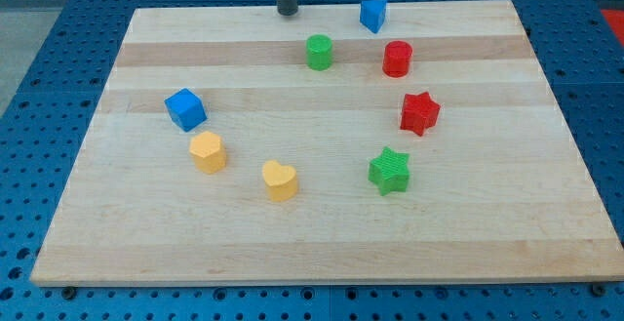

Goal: Move the blue triangle to the top right of the red circle

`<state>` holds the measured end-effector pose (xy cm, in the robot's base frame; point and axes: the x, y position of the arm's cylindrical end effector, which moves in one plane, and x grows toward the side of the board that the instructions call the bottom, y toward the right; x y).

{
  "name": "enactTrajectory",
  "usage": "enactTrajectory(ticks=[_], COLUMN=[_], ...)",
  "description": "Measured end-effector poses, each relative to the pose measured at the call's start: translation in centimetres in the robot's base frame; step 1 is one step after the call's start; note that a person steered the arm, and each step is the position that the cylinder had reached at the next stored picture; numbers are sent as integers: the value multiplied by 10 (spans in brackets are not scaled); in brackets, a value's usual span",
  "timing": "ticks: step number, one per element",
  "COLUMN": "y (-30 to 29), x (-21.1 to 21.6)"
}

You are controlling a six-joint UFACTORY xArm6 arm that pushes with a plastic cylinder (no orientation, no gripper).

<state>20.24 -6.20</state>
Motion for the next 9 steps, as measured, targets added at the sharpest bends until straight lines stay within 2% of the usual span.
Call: enactTrajectory(ticks=[2, 3, 5, 9], y=[22, 68, 202, 225], x=[16, 16, 16, -5])
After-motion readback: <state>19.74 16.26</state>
